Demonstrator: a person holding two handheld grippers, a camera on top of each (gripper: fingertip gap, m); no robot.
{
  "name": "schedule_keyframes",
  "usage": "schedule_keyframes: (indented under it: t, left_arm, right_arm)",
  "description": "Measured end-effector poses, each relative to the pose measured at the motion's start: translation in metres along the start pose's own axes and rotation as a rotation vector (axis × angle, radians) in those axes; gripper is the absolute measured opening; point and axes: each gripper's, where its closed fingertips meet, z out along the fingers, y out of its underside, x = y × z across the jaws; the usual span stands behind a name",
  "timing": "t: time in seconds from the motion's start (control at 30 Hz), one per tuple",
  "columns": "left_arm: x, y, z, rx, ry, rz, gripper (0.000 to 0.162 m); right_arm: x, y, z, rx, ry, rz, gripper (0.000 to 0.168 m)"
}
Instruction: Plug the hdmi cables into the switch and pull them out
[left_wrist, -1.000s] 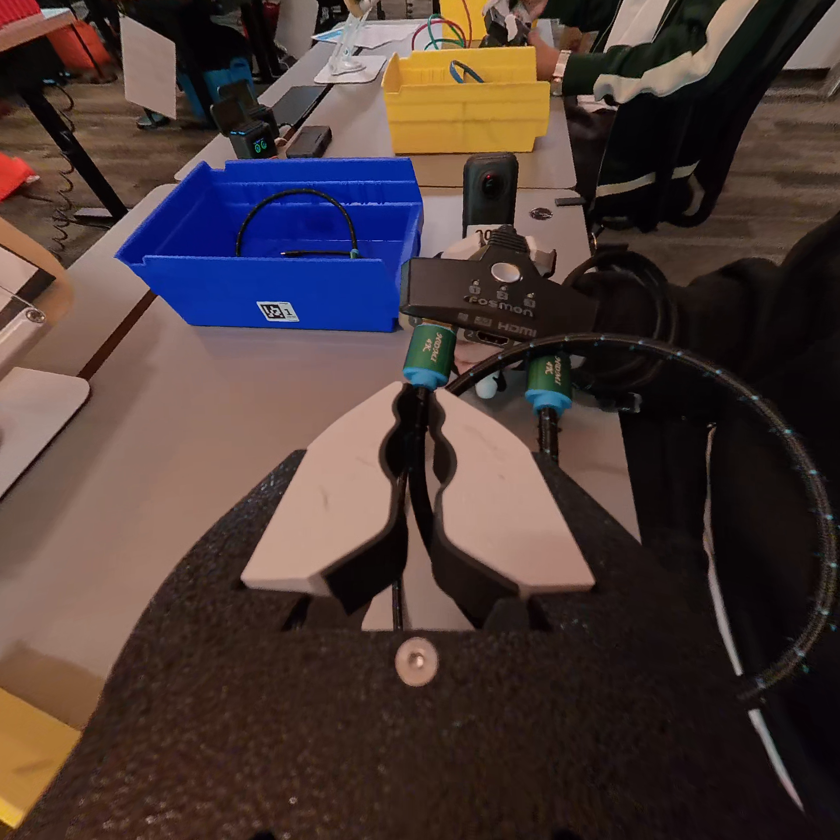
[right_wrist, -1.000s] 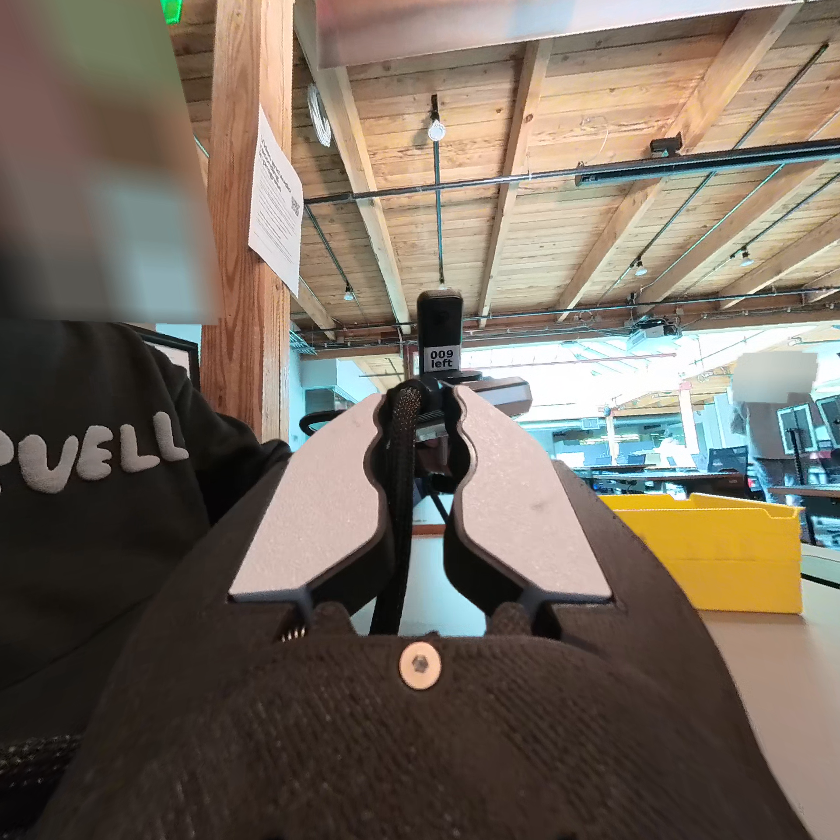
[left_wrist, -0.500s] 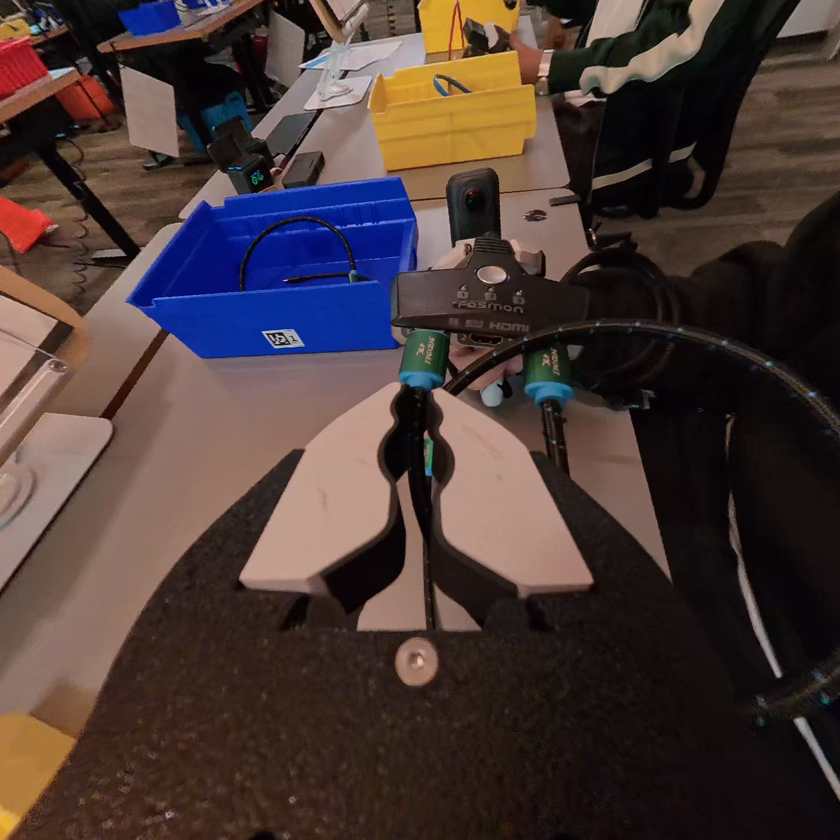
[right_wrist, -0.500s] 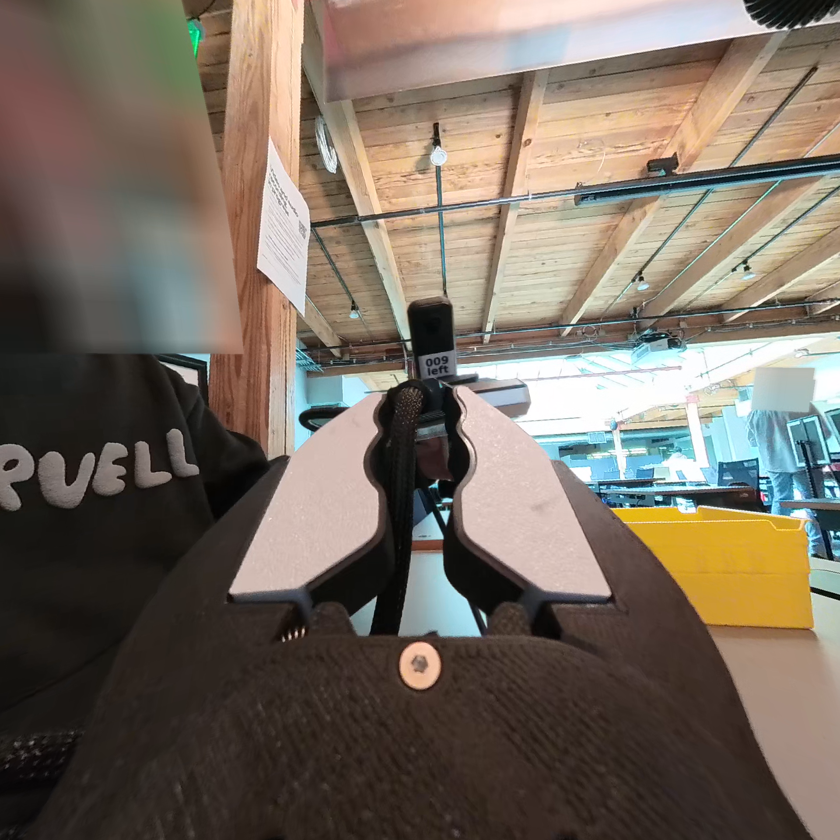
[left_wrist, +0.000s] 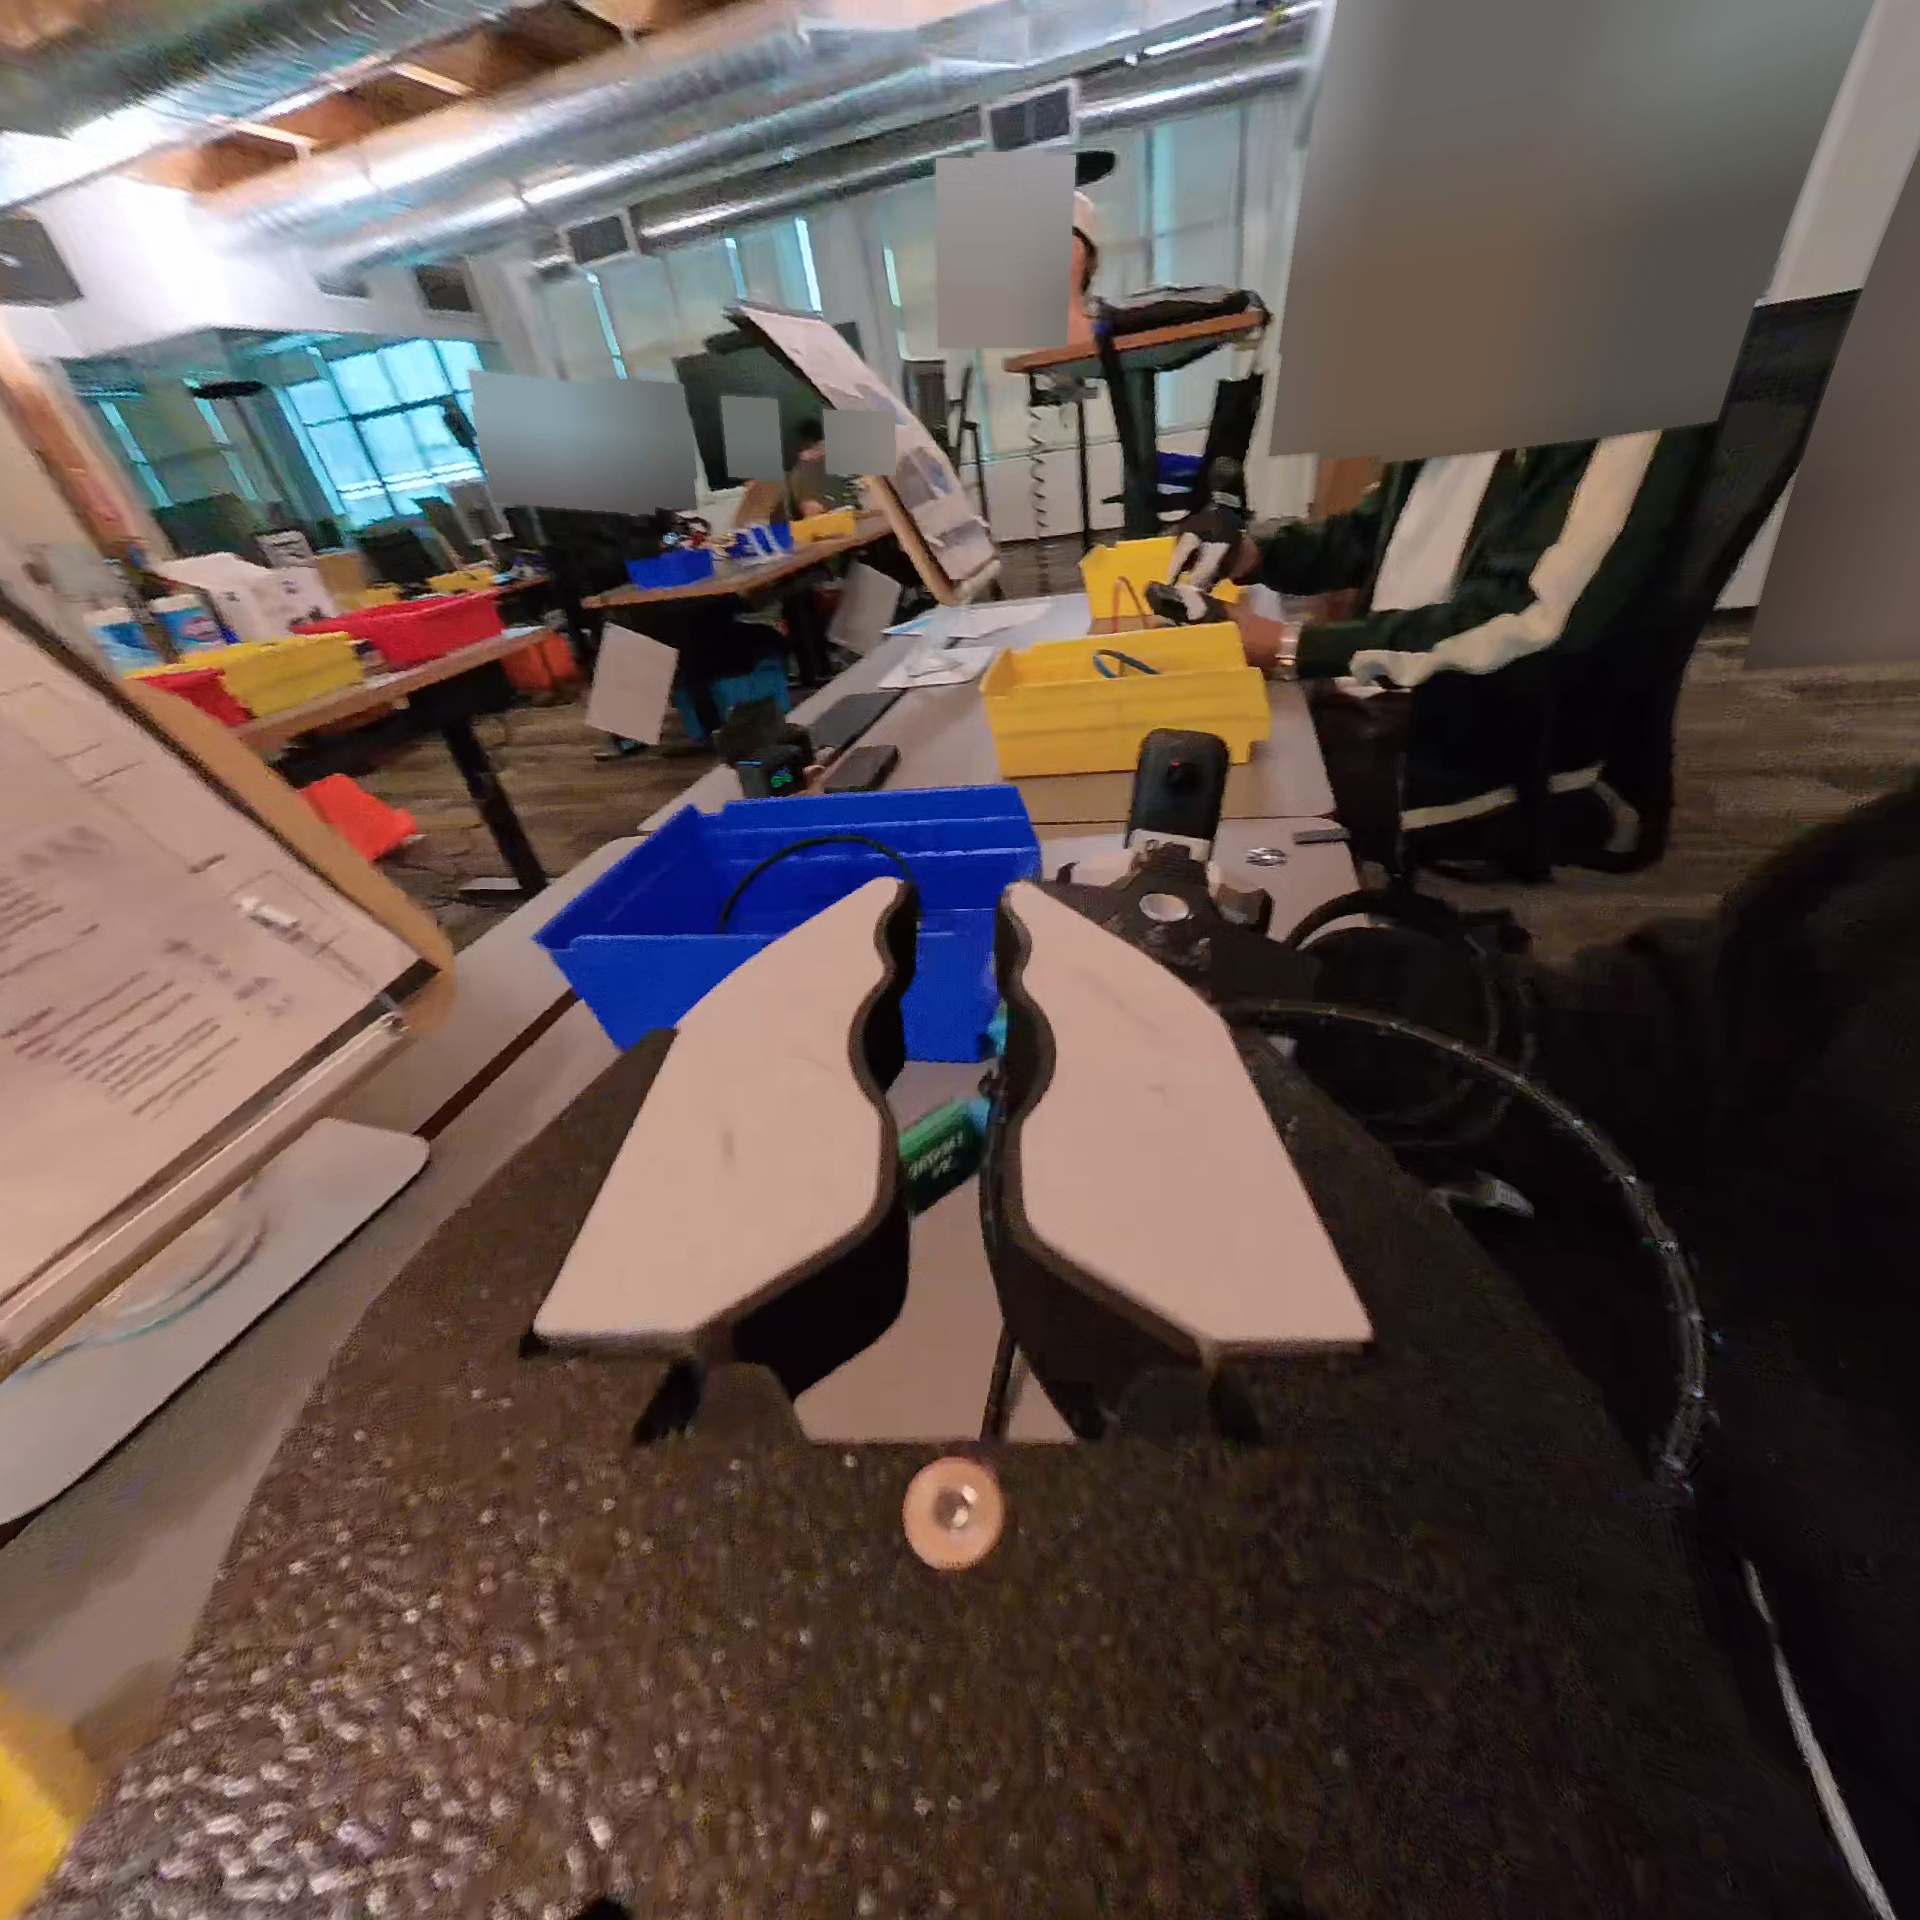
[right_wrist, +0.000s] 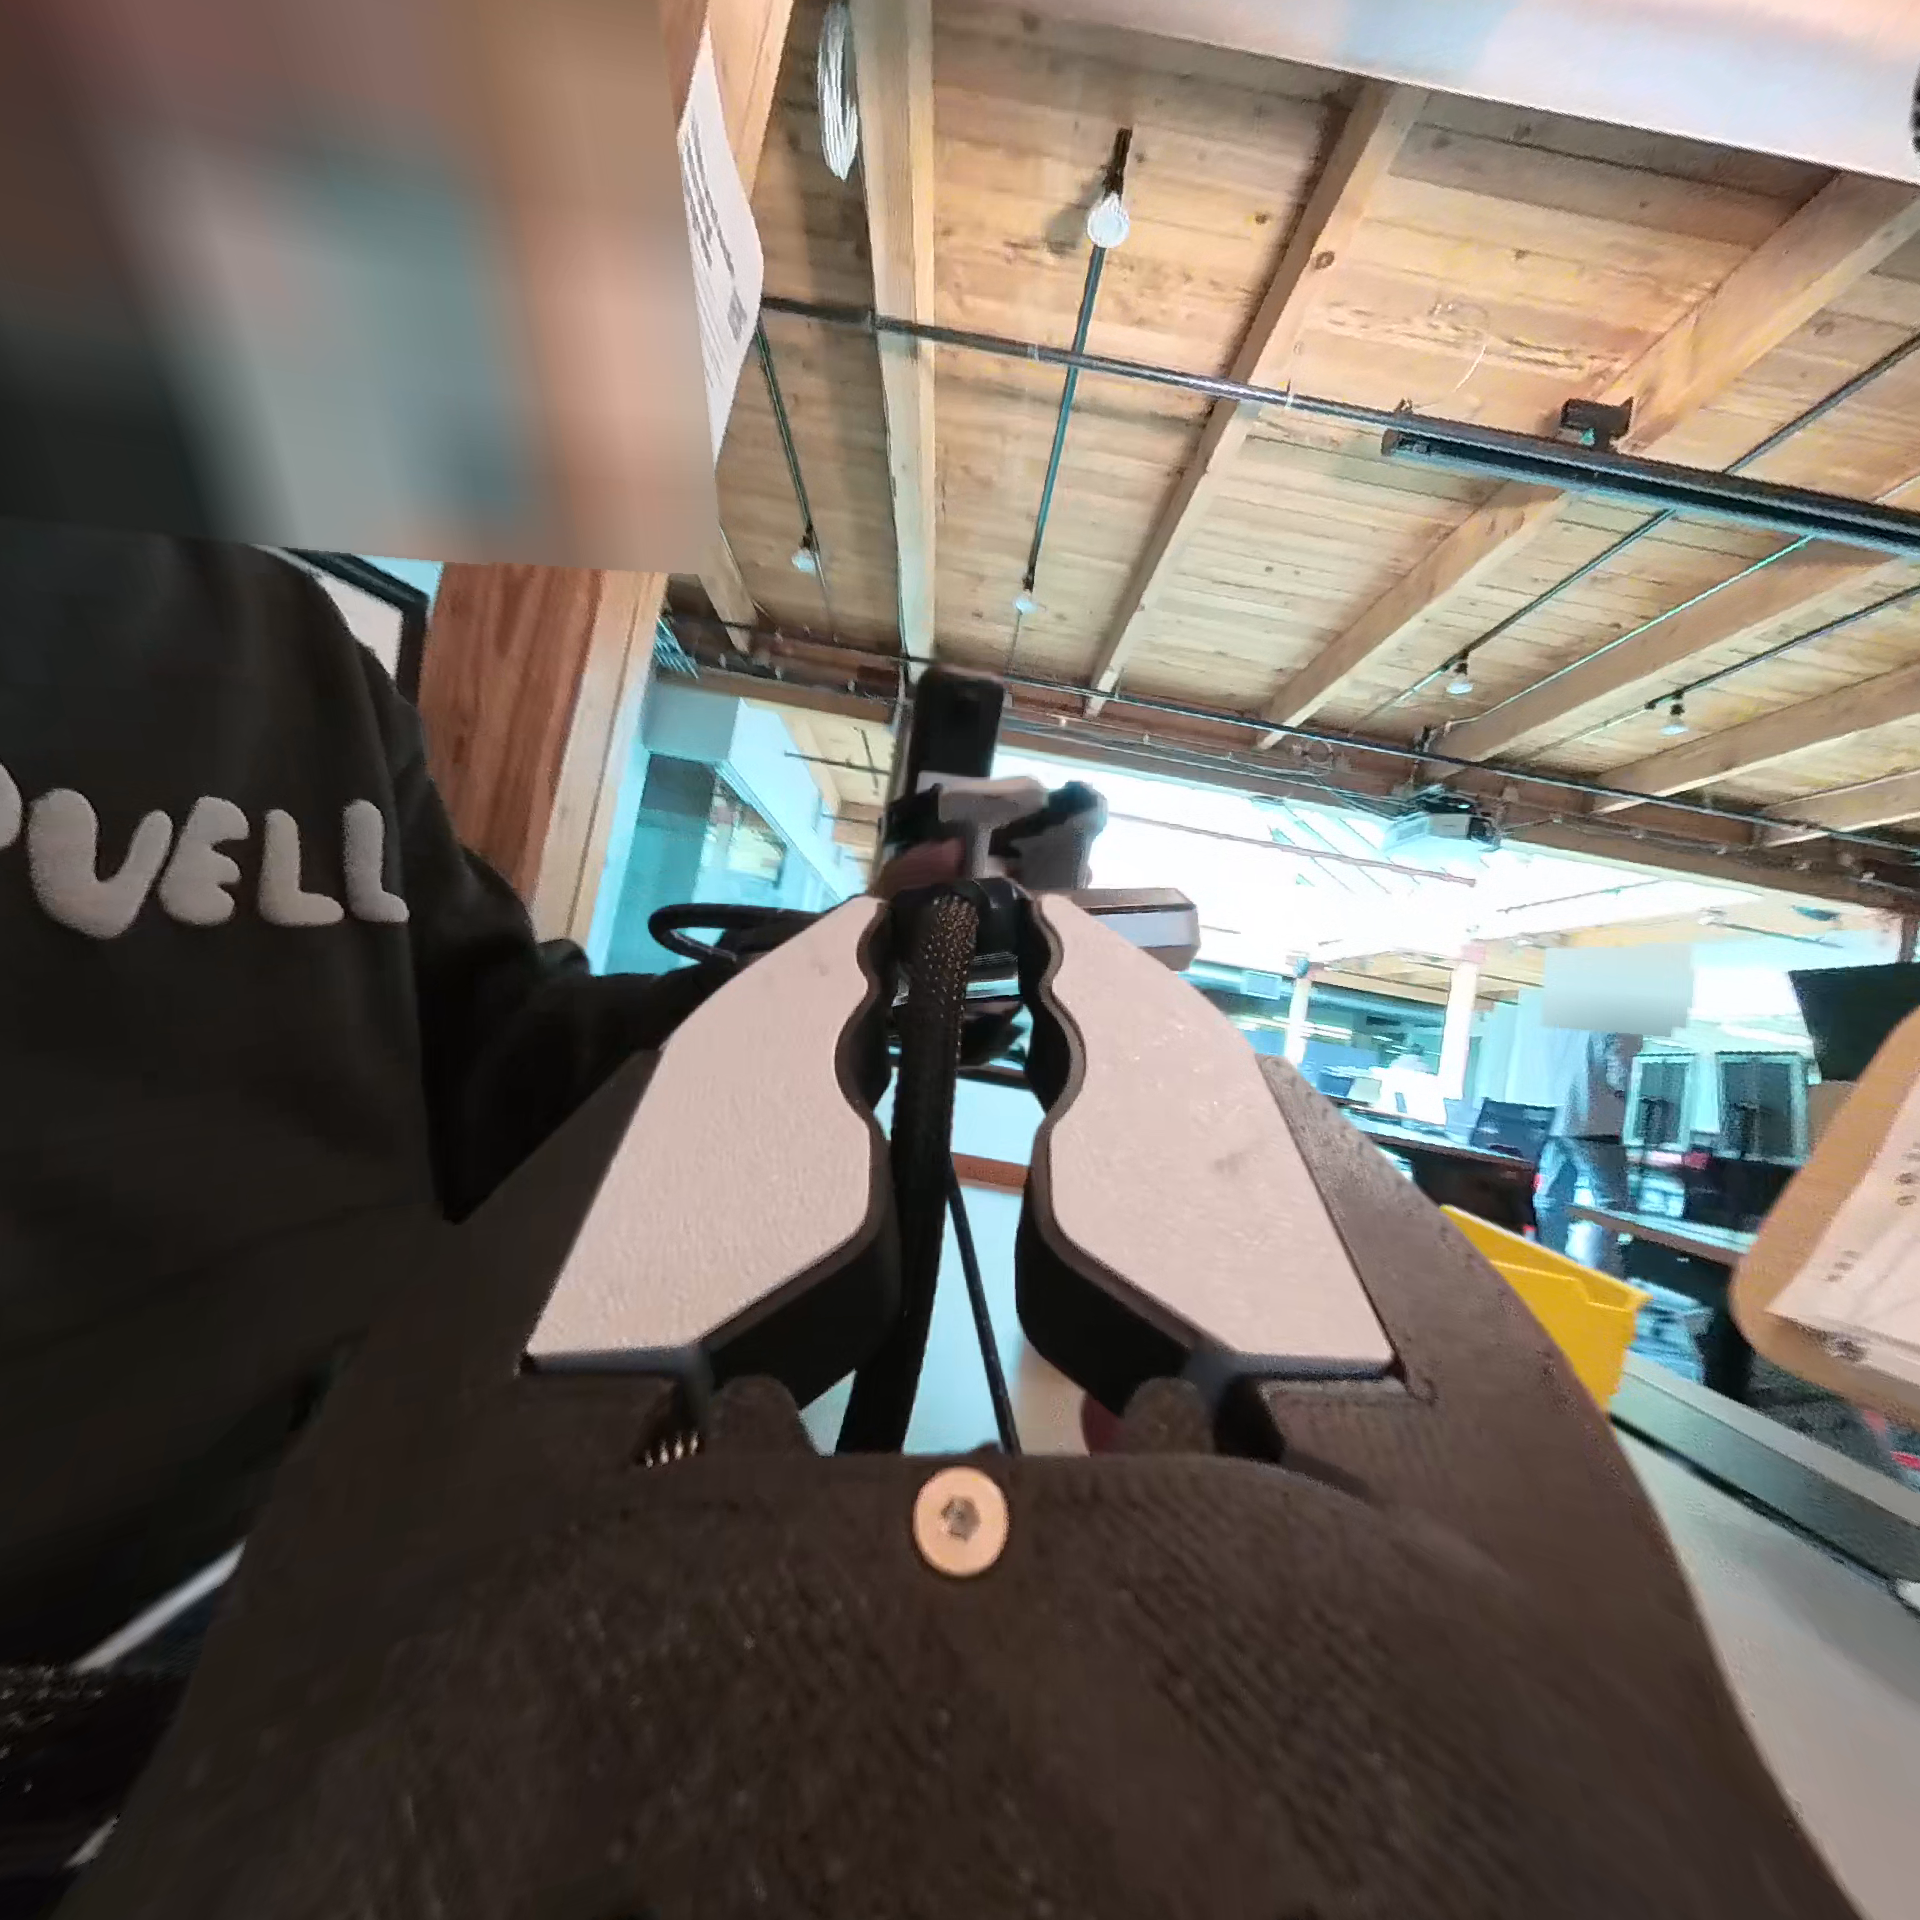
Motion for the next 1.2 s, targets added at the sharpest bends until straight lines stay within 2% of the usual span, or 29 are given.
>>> schedule_keyframes:
  t: [0.13, 0.23, 0.37, 0.47, 0.57, 0.67, 0.83, 0.97, 1.07, 1.2]
  left_arm:
    - [-0.020, 0.031, -0.029, 0.006, -0.149, -0.049, 0.019]
    - [-0.029, 0.057, -0.041, 0.068, -0.232, -0.122, 0.018]
    - [-0.035, 0.085, -0.037, 0.099, -0.235, -0.224, 0.018]
    - [-0.035, 0.094, -0.029, 0.084, -0.209, -0.239, 0.018]
    - [-0.035, 0.101, -0.023, 0.073, -0.184, -0.248, 0.018]
    - [-0.034, 0.110, -0.018, 0.047, -0.149, -0.288, 0.018]
    - [-0.029, 0.128, -0.015, -0.014, -0.095, -0.318, 0.018]
    - [-0.026, 0.140, -0.016, -0.065, -0.064, -0.325, 0.018]
    - [-0.025, 0.144, -0.018, -0.065, -0.049, -0.334, 0.018]
    - [-0.026, 0.151, -0.018, -0.062, -0.032, -0.367, 0.018]
  right_arm:
    - [0.008, -0.013, 0.002, -0.042, 0.067, -0.090, 0.022]
    - [0.022, -0.049, 0.002, -0.074, 0.169, -0.242, 0.022]
    - [0.055, -0.120, -0.001, -0.148, 0.295, -0.454, 0.022]
    - [0.097, -0.165, -0.013, -0.268, 0.432, -0.504, 0.022]
    - [0.145, -0.191, -0.037, -0.445, 0.615, -0.506, 0.022]
    - [0.188, -0.184, -0.072, -0.659, 0.767, -0.390, 0.023]
    - [0.229, -0.135, -0.123, -1.008, 0.883, -0.172, 0.022]
    - [0.256, -0.116, -0.136, -1.109, 0.975, -0.014, 0.022]
    - [0.286, -0.117, -0.137, -1.129, 1.077, -0.062, 0.022]
    - [0.309, -0.109, -0.136, -1.160, 1.086, -0.157, 0.022]
